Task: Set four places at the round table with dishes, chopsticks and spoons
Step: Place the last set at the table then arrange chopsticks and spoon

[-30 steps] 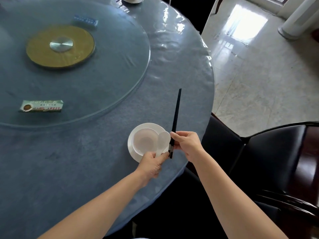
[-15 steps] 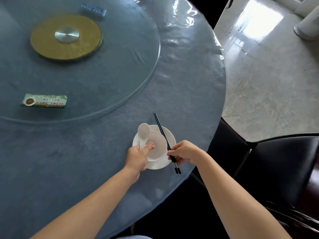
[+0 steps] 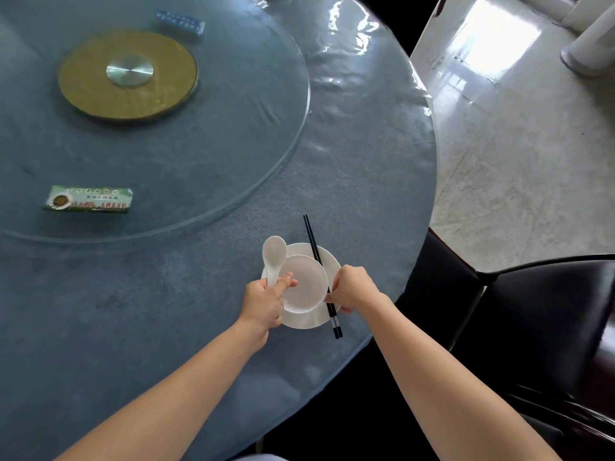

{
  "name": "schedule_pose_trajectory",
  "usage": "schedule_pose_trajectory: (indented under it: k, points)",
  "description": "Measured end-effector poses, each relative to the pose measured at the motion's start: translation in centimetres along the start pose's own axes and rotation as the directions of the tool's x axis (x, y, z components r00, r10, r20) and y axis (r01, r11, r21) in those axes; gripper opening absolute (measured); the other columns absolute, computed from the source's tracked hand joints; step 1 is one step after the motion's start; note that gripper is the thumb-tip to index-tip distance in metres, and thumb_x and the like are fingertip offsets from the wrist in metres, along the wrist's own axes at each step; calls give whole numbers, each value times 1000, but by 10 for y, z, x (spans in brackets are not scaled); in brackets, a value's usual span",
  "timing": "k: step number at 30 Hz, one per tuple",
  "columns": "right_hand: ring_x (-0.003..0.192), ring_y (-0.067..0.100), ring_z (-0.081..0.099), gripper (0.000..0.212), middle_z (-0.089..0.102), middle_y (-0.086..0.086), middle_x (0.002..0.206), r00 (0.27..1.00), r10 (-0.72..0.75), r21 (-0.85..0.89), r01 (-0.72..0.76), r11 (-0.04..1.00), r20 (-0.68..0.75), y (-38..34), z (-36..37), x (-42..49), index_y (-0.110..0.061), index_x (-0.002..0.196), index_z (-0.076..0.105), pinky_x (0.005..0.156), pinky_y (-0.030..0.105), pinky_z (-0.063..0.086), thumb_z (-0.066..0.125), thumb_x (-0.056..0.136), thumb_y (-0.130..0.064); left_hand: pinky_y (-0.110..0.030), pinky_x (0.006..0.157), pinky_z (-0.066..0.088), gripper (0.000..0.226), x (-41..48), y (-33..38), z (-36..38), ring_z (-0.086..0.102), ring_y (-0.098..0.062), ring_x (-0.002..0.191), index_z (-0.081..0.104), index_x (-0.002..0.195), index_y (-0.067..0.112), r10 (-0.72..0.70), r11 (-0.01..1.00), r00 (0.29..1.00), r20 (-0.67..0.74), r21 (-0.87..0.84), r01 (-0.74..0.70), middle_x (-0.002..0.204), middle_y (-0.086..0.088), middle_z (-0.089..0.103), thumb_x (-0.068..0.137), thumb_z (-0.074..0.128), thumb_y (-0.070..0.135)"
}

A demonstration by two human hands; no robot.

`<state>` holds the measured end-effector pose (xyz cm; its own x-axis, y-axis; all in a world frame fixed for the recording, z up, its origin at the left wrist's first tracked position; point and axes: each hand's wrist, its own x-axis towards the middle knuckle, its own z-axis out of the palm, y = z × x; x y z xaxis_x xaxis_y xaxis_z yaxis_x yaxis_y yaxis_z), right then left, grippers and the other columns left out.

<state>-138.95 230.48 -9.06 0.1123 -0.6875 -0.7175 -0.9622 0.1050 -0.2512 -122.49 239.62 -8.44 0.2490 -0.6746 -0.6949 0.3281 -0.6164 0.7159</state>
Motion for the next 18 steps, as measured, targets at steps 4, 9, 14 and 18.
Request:
schedule_pose_trajectory:
  k: [4, 9, 14, 18]
  points:
    - [77, 28, 63, 25, 69, 16, 88, 995, -40, -5, 40, 999, -95, 4, 6, -3, 0, 89, 69, 70, 32, 57, 77, 77, -21, -17, 35, 17, 25, 0, -2, -2, 17, -8, 36, 69, 90, 7, -26, 1000, 999, 20, 6, 26, 45, 8, 21, 96, 63, 30]
    - [74, 29, 52, 18, 59, 13, 74, 980, -42, -6, 41, 999, -195, 10, 17, -10, 4, 80, 65, 55, 28, 40, 68, 76, -13, -17, 38, 15, 27, 1, -6, -4, 17, -10, 38, 69, 91, 7, -46, 999, 999, 20, 15, 46, 49, 5, 20, 95, 63, 33]
    - [69, 31, 51, 17, 50, 7, 80, 971, -20, -5, 19, 1000, -240, 9, 27, -16, -5, 74, 58, 56, 28, 39, 64, 81, -19, -17, 37, 16, 29, 0, -6, -7, 17, -10, 37, 68, 91, 6, -53, 998, 998, 25, 24, 52, 46, 5, 21, 97, 60, 34]
    - [72, 32, 55, 22, 56, 9, 86, 964, -20, -5, 19, 1000, -266, 9, 31, -16, -5, 77, 60, 60, 31, 45, 67, 85, -24, -17, 37, 16, 32, -3, -4, -8, 18, -9, 35, 67, 93, 5, -67, 997, 997, 44, 39, 65, 43, 7, 22, 98, 58, 35]
